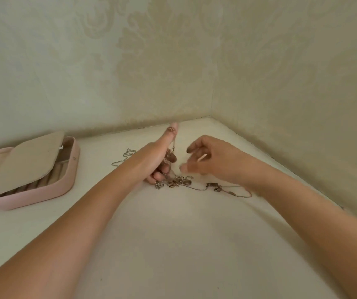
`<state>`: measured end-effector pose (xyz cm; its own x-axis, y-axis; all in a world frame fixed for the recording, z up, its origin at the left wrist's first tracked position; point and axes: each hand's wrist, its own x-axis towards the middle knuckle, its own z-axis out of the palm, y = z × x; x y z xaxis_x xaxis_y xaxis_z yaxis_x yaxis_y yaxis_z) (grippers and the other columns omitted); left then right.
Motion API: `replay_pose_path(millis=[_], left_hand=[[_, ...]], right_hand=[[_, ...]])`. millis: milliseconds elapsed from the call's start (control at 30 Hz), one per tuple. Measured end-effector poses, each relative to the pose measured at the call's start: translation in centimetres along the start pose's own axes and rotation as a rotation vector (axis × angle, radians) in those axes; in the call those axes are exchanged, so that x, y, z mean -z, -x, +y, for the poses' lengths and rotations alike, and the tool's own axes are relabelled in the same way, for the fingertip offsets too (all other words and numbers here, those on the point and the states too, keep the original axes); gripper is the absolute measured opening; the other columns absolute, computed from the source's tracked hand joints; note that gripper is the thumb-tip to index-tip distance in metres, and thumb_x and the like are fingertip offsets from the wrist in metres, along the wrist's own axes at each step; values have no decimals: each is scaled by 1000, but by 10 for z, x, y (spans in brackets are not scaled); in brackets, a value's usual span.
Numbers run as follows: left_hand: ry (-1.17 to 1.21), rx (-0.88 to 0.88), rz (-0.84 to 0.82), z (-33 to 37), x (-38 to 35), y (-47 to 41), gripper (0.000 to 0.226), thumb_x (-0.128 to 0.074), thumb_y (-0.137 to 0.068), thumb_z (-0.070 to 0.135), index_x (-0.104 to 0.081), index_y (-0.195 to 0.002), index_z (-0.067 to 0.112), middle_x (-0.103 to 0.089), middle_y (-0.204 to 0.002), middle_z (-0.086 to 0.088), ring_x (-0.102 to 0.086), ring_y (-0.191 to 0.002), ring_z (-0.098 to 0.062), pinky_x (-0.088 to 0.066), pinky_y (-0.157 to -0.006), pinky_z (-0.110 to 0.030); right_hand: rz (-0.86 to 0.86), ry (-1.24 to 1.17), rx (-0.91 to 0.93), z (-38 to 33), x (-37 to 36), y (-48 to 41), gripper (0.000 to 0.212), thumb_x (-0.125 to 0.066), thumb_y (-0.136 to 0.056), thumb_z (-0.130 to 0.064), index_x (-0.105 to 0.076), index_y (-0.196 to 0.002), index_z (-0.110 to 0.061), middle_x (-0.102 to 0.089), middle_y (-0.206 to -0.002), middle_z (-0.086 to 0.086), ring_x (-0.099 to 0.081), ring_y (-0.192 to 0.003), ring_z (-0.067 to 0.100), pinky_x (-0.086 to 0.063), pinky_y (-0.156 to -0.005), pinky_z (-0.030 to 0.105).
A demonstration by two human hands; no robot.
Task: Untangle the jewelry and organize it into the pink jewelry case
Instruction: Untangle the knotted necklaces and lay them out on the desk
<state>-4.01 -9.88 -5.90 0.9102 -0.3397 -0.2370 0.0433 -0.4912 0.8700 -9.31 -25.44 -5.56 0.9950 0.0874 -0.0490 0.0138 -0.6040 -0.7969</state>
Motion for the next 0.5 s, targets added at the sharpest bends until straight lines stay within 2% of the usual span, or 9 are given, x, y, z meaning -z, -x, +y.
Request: replay_pose_path(millis=[67, 133, 233, 333, 367, 400, 467, 500], left_hand=[[98, 6, 28, 0, 9, -2, 77, -25, -75, 86, -51, -86, 14, -41, -47, 6, -30, -38, -11, -23, -36, -16], [253, -3, 42, 1, 18, -5, 70, -31, -75, 84, -45, -84, 15, -43, -48, 3, -24, -36, -9, -18, -33, -14], [457, -112, 181, 1, 26, -8, 46, -41, -92, 61, -43, -74, 18, -51, -50, 1, -19, -33, -7, -12, -34, -17], [405, -220, 438, -5, 36, -13, 36, -57, -94, 32, -47, -64, 17, -49, -60, 1, -23, -35, -7, -15, -40, -20], [378, -222, 493, -8, 39, -15, 30, -60, -92, 28, -51, -66, 16, -45, -65, -1, -25, -36, -6, -16, -42, -22], [372, -212, 529, -10, 43, -17, 22, -61, -90, 26, -55, -72, 14, -41, -69, -1, -28, -37, -6, -17, -43, -22], [405, -183, 554, -14, 50, -20, 9, -61, -86, 22, -56, -83, 14, -36, -71, 0, -30, -43, -7, -19, -40, -20], [422, -170, 553, -15, 52, -21, 8, -61, -85, 21, -56, -83, 15, -35, -71, 1, -29, -49, -9, -19, -38, -18]], right_hand=[[-73, 313, -7, 7, 7, 4, 31, -80, -71, -43, -64, -92, -29, -60, -82, -16, -54, -69, -7, -38, -61, 11], [-152, 388, 2, 8, 10, 7, 17, -79, -75, -38, -67, -80, -27, -58, -69, -15, -52, -56, -4, -37, -53, 9], [-214, 456, 50, 7, 10, 7, 16, -68, -87, -33, -67, -88, -17, -63, -77, -5, -53, -64, 5, -39, -56, 10], [-219, 650, 76, 9, 19, 9, 19, -57, -94, -34, -62, -92, -16, -65, -89, -4, -54, -75, 7, -40, -64, 17], [-195, 628, 88, 10, 23, 10, 17, -56, -94, -32, -60, -91, -15, -65, -88, -5, -55, -77, 8, -41, -66, 19], [-174, 501, 107, 10, 28, 11, 15, -56, -95, -27, -59, -90, -13, -67, -86, -6, -57, -78, 10, -43, -69, 22], [-170, 72, 190, 8, 36, 11, 15, -61, -93, -16, -54, -85, -6, -69, -78, -4, -61, -78, 14, -47, -74, 23], [-191, -140, 232, 5, 40, 12, 15, -62, -90, -13, -52, -84, -4, -67, -73, -2, -61, -76, 17, -49, -76, 23]])
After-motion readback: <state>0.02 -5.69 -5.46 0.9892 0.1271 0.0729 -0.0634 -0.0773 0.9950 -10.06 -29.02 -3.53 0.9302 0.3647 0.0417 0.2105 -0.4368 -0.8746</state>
